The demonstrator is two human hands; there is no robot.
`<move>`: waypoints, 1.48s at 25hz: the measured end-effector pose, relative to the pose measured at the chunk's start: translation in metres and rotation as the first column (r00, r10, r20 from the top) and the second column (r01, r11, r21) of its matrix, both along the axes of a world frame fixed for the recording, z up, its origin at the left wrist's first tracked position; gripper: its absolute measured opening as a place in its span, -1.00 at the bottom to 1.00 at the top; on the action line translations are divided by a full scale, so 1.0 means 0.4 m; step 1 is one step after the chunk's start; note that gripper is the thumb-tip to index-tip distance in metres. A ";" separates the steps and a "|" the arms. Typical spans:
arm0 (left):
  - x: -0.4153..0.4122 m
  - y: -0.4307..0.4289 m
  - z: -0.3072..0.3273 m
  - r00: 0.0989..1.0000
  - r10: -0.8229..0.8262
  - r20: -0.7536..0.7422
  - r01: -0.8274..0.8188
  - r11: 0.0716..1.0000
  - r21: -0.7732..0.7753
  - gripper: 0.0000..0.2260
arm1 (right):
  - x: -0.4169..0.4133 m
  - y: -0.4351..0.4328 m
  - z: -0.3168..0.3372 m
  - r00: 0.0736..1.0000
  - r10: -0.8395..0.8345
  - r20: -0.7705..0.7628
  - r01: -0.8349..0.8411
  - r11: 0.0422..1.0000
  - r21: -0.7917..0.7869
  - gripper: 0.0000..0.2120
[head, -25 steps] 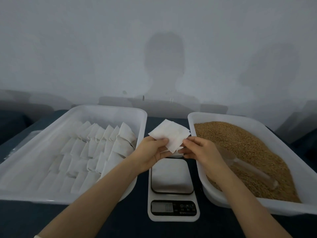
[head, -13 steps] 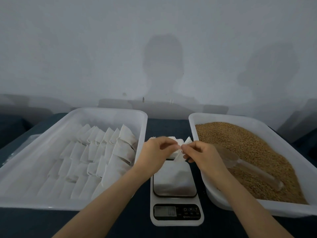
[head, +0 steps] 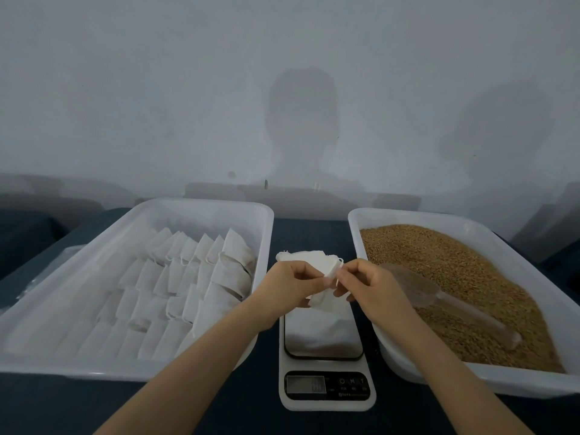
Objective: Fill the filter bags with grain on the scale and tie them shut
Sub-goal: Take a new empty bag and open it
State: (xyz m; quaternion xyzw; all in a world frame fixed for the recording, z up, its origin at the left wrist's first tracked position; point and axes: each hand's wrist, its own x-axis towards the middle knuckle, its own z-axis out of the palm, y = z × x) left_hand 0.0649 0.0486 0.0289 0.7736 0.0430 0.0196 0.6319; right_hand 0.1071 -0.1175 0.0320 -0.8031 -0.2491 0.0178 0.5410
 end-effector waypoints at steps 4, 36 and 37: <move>0.003 0.006 0.000 0.997 -0.029 -0.077 0.024 0.998 -0.061 -0.82 | 0.008 0.004 -0.001 0.975 -0.222 0.028 0.219 0.973 0.072 -0.85; -0.019 -0.022 -0.005 0.933 -0.069 0.354 -0.090 0.905 0.415 -0.79 | 0.004 0.012 -0.021 0.914 -0.034 0.404 0.135 0.965 -0.225 -0.78; -0.021 -0.021 -0.001 0.923 -0.075 0.378 -0.095 0.906 0.412 -0.81 | 0.006 0.011 -0.024 0.922 -0.054 0.383 0.145 0.966 -0.212 -0.73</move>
